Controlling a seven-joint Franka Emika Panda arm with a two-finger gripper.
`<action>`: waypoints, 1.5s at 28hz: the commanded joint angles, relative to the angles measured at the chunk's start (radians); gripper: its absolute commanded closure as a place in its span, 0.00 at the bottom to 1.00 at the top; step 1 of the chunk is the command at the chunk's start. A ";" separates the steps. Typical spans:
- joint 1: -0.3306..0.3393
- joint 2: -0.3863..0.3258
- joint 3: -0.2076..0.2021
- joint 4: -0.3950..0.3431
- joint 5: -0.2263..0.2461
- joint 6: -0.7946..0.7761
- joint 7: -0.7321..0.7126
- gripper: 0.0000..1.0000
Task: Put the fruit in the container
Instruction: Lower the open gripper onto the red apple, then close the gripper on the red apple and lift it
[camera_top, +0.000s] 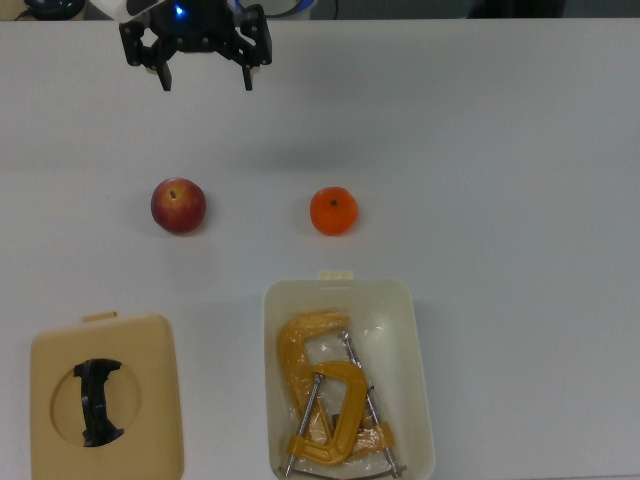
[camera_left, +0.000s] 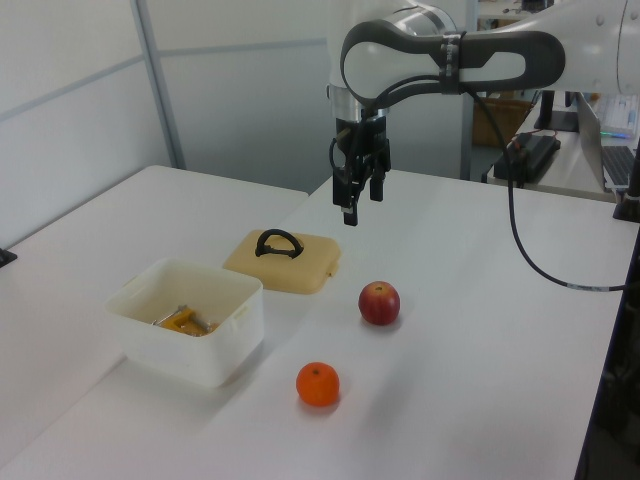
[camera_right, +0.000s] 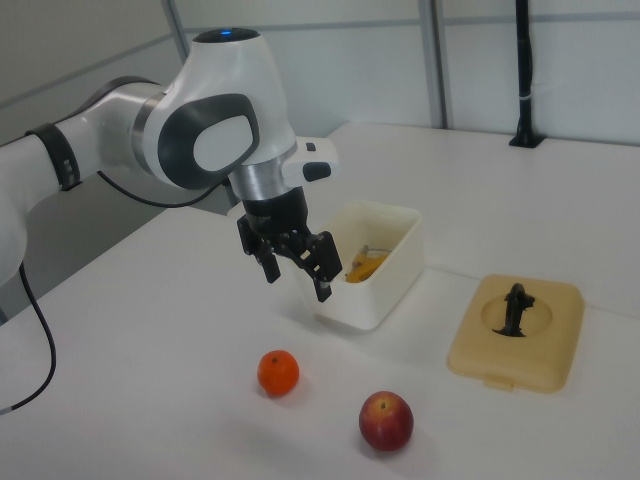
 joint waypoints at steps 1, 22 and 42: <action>0.008 -0.021 -0.016 -0.056 0.009 0.013 -0.013 0.00; -0.060 0.066 -0.024 -0.306 -0.120 0.386 -0.105 0.00; -0.032 0.177 -0.036 -0.423 -0.212 0.661 0.028 0.00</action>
